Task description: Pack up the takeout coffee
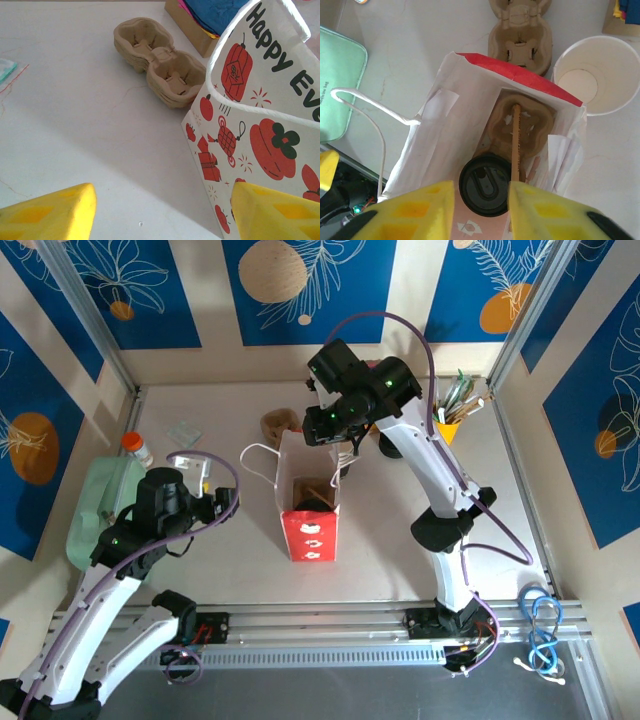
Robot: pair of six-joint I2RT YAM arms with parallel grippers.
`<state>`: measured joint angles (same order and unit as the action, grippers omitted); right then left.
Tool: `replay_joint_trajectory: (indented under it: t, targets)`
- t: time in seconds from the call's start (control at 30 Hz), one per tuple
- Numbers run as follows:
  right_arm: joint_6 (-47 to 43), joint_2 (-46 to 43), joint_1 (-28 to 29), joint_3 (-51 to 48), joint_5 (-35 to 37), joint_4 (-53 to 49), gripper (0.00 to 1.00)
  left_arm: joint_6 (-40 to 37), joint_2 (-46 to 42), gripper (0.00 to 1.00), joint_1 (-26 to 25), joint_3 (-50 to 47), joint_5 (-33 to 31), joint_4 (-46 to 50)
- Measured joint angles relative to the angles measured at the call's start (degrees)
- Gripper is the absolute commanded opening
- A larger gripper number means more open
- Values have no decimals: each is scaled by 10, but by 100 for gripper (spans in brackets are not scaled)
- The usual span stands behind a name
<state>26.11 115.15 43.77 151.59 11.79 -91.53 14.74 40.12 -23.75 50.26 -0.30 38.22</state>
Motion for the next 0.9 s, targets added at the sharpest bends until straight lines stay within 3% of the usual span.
replay_joint_trajectory:
  t: [0.17,0.33,0.6,0.73,0.9]
  targets:
    - [-12,-31,-11,-38,0,25,51,0,-1,73,0,0,0,0]
    - [-23,-89,-53,-85,8,63,55,0,-3,78,0,0,-5,0]
    - [-32,-186,-192,-222,15,177,58,-1,-3,86,0,8,-55,22]
    - [-33,-183,-243,-247,16,218,59,-1,-3,90,0,30,-86,43]
    - [-43,-138,-260,-238,30,256,63,-2,-9,93,0,43,-122,64]
